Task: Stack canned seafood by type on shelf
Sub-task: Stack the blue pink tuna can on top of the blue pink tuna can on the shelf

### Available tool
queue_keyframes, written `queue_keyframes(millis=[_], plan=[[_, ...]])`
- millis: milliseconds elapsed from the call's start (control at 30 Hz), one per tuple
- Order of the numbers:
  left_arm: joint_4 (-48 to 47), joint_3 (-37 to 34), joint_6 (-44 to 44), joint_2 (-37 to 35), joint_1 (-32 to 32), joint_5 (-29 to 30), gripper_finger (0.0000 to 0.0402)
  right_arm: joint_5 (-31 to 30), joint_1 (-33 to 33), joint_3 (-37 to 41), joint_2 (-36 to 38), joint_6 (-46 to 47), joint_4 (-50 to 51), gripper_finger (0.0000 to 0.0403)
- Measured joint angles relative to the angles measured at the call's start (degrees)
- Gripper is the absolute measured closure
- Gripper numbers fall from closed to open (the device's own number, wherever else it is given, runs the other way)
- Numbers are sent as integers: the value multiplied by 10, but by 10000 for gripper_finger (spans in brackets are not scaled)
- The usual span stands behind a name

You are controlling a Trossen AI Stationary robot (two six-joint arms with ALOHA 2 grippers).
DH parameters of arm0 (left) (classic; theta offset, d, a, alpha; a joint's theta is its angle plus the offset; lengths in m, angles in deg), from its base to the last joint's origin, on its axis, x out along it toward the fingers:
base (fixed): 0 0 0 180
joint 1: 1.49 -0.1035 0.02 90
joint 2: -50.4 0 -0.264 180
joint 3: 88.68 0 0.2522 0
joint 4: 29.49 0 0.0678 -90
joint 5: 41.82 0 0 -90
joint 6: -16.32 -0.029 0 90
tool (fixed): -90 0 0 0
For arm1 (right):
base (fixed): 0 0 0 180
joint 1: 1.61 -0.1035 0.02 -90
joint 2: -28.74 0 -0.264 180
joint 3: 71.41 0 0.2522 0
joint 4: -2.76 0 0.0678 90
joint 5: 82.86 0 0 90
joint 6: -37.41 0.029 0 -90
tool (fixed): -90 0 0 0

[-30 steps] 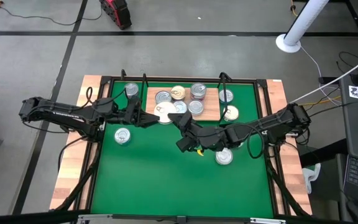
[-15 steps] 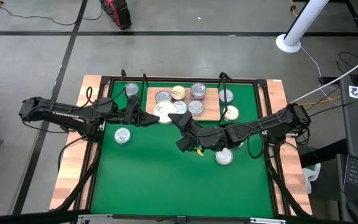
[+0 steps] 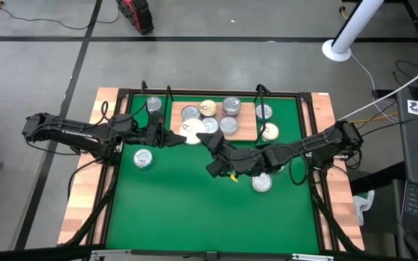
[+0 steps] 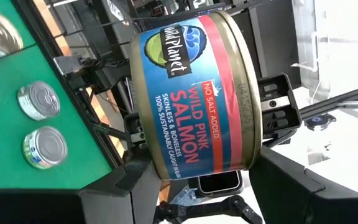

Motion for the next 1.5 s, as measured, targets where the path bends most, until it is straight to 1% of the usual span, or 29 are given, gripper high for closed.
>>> queue_keyframes(millis=[267, 367, 467, 600, 733, 900, 1167, 1233, 1367, 1500], plan=[[-38, 1, 8, 0, 0, -4, 193, 3, 0, 0, 0, 2, 24, 229], [-33, 1, 23, 0, -6, -7, 193, 2, 0, 0, 0, 5, 32, 229], [-30, 0, 40, -1, -13, -20, 193, 3, 0, -1, 0, 8, 42, 229], [-32, -1, 63, -2, -20, -52, 193, 3, 0, -2, 0, 9, 53, 229], [-35, -1, 68, -2, -20, -56, 193, 1, 0, -2, 0, 8, 56, 229], [-42, -1, 25, 2, -20, -45, 185, 0, 0, -1, 0, 1, 62, 229], [-54, -1, -20, 43, -19, -37, 158, -10, 0, 1, 0, 4, 114, 228], [-52, -1, -21, 54, -19, -34, 152, -8, 0, 1, 0, 17, 135, 228], [-58, -1, -4, 72, -19, -2, 138, -4, 0, 1, 0, 58, 185, 228], [-66, -1, 18, 81, -28, 4, 133, -4, 0, 0, 1, 97, 236, 228]])
